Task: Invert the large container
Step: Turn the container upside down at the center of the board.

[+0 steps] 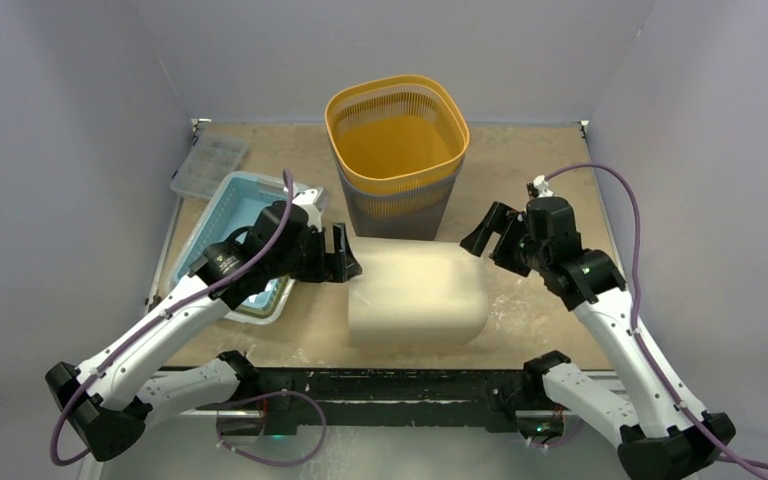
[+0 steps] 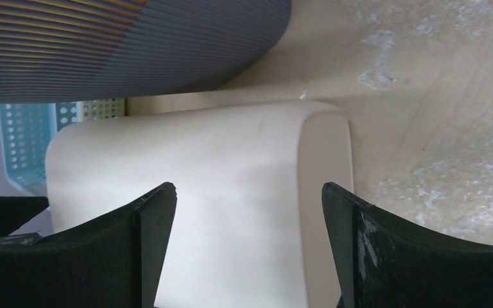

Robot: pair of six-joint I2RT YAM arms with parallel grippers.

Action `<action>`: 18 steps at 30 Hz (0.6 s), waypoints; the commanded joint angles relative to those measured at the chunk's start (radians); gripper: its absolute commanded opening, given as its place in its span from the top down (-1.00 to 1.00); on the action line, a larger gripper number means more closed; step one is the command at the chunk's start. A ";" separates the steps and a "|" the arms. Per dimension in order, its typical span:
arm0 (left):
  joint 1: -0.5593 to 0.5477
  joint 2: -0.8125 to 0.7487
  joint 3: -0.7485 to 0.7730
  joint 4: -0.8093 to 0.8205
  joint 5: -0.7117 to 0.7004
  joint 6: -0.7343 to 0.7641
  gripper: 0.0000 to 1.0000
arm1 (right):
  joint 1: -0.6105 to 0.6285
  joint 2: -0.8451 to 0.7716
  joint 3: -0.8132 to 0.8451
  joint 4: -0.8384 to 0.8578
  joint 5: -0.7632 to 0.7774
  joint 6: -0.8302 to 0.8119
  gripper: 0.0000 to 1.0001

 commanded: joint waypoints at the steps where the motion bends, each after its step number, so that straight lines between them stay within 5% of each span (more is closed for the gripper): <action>1: -0.004 -0.032 -0.018 0.073 0.047 0.008 -0.52 | -0.036 -0.030 -0.032 0.084 -0.167 -0.022 -0.70; 18: -0.004 -0.030 -0.082 0.128 0.086 -0.021 0.03 | -0.043 -0.054 -0.082 0.079 -0.175 0.051 -0.56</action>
